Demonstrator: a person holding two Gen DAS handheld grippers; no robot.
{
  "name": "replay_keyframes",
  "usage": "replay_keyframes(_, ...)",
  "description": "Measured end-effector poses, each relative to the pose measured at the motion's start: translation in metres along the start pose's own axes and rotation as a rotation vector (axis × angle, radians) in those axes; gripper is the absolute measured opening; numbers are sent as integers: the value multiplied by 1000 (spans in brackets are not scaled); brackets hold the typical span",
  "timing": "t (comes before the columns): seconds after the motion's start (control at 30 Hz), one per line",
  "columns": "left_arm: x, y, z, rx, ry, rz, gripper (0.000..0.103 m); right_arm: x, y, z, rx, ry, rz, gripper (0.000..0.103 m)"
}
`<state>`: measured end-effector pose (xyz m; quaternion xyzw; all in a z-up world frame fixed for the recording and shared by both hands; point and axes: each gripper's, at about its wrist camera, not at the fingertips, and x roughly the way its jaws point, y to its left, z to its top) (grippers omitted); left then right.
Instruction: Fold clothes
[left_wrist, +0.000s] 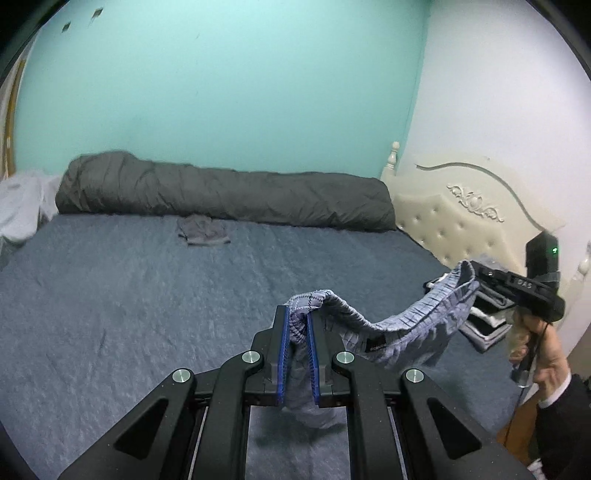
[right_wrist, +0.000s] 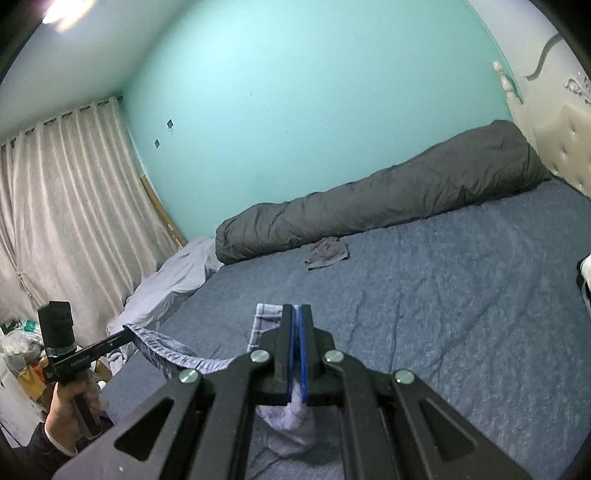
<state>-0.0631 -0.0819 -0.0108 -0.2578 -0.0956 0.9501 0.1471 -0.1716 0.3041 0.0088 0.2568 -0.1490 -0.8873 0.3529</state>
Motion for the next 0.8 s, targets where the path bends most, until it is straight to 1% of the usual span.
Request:
replay_keyframes(0.07,12,8,-6,-24,29,-1,10,12,-10,-8,27,34,-9,2)
replay_keyframes(0.17,45,27,-21,-80,100,9,10,44,-32,-26,55,110,-58,2)
replay_keyframes(0.23,75,37,-33,-100,153,25,10,66,-47,-39,69,156,-87,2)
replay_keyframes(0.33,119,50,-46,-129,211,24,10,107,-77,-58,72,238,-156,2)
replay_keyframes(0.43,164,66,-55,-168,260,17,10,140,-106,-72,102,289,-183,2)
replay_keyframes(0.63,227,97,-64,-254,304,5,10,178,-141,-79,119,295,-216,2)
replay_keyframes(0.8,272,120,-68,-321,344,-4,10,207,-167,-84,122,327,-248,2)
